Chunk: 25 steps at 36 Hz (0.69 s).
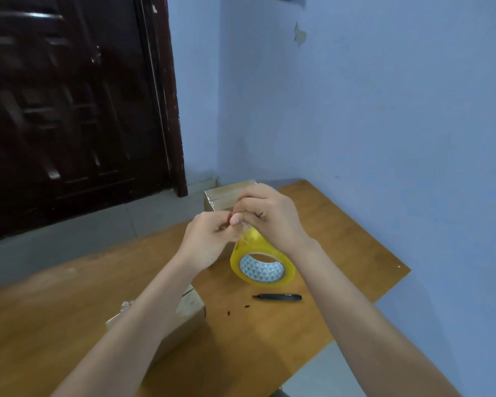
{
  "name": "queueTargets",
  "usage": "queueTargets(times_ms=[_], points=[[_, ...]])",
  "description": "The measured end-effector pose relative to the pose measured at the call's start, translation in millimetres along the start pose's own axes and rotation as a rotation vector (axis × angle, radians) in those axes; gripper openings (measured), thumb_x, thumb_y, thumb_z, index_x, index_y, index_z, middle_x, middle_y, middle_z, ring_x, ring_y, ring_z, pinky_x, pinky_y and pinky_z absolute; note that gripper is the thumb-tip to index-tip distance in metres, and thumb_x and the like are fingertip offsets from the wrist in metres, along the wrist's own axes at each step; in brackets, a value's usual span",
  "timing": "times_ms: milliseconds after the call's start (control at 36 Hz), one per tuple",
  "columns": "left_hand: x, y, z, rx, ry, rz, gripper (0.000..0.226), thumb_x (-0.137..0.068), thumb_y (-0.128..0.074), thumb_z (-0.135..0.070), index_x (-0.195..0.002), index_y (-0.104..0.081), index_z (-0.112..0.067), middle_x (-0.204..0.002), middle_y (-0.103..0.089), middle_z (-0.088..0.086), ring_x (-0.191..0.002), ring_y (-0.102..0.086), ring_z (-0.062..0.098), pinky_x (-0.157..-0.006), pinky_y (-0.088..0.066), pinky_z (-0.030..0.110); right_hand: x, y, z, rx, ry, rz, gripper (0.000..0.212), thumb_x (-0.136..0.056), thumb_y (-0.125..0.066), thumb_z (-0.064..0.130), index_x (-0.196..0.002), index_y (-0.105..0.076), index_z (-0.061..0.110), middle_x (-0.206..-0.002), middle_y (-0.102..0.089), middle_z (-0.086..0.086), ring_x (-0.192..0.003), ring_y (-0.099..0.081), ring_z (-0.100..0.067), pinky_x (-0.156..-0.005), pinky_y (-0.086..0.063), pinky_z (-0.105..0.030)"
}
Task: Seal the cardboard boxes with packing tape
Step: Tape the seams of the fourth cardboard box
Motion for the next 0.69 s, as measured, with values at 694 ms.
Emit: queueTargets(times_ms=[694], points=[[25.6, 7.3, 41.6, 0.315, 0.24, -0.277, 0.029, -0.092, -0.058, -0.017, -0.068, -0.072, -0.01, -0.072, -0.072, 0.005, -0.072, -0.065, 0.018, -0.078, -0.052, 0.036, 93.9, -37.7, 0.3, -0.847, -0.73, 0.345, 0.081, -0.079, -0.048, 0.072, -0.086, -0.051, -0.008, -0.075, -0.044, -0.009, -0.069, -0.041, -0.016, -0.062, -0.035, -0.026]])
Point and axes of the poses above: each hand's wrist, its own x-axis away from the middle knuckle, its own y-axis out of the back of the hand, z = x × y, the point moved 3 cm from there along -x, towards the middle knuckle
